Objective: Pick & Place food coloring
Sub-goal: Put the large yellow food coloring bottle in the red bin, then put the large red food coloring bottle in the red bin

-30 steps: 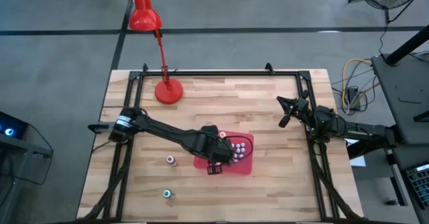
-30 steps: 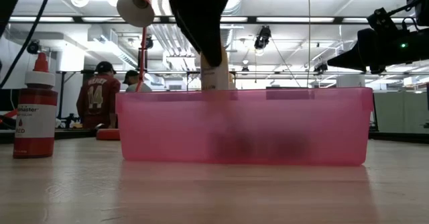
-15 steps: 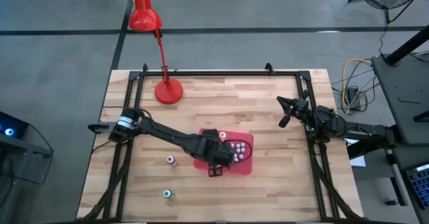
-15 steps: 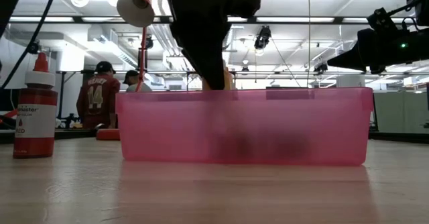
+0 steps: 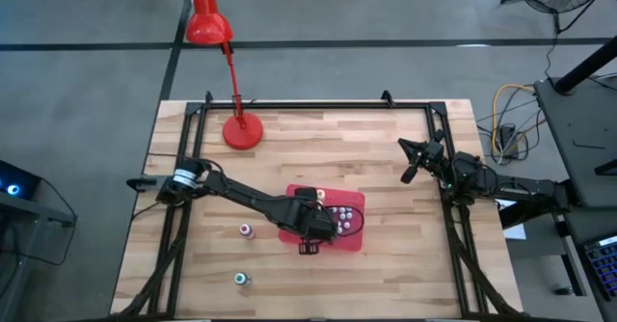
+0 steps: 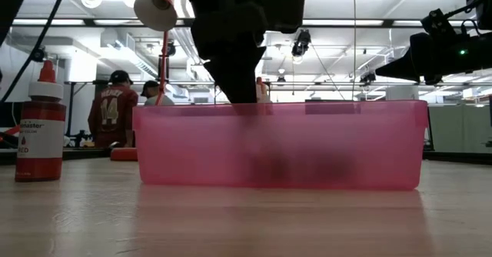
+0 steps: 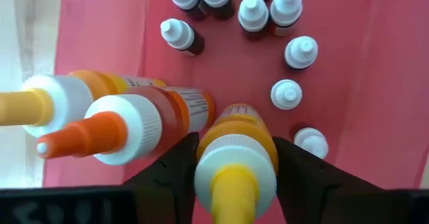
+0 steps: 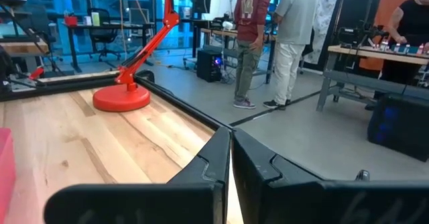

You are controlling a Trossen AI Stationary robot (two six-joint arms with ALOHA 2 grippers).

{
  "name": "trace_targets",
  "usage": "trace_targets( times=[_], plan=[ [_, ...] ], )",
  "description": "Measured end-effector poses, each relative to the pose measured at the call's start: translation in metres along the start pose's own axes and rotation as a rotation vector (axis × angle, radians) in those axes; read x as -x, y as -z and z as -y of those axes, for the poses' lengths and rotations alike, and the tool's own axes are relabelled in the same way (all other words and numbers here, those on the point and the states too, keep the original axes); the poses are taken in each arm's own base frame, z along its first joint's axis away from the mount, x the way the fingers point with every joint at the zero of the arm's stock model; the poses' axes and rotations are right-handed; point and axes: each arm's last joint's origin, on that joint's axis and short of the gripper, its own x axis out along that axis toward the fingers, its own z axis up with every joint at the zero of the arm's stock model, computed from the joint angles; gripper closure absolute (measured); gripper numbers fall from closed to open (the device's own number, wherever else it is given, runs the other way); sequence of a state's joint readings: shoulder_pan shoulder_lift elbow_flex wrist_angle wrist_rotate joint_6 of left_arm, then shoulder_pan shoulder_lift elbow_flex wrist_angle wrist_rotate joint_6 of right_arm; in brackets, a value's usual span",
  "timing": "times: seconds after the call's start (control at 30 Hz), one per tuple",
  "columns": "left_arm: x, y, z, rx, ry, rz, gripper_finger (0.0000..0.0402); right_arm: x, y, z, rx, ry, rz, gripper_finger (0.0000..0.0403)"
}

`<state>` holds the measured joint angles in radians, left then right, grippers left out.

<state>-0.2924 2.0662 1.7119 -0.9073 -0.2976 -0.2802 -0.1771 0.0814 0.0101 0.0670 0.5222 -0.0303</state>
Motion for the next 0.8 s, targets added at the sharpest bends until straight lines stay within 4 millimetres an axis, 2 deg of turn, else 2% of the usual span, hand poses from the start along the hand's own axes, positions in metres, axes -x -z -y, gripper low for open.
trace_targets(
  times=[0.23,0.67,0.8],
  plan=[
    [0.003,-0.001,-0.001,0.007,-0.016,0.012,0.021,0.0,0.0,0.0,-0.008,0.0,0.0,0.0394],
    [0.014,-0.002,-0.002,0.015,-0.016,0.006,0.0196,0.0,0.0,0.0,-0.003,0.0,0.0,0.0394],
    [0.019,0.0,-0.003,0.031,-0.016,-0.001,0.0178,0.0,0.0,0.0,-0.002,0.0,0.0,0.0394]
  ],
)
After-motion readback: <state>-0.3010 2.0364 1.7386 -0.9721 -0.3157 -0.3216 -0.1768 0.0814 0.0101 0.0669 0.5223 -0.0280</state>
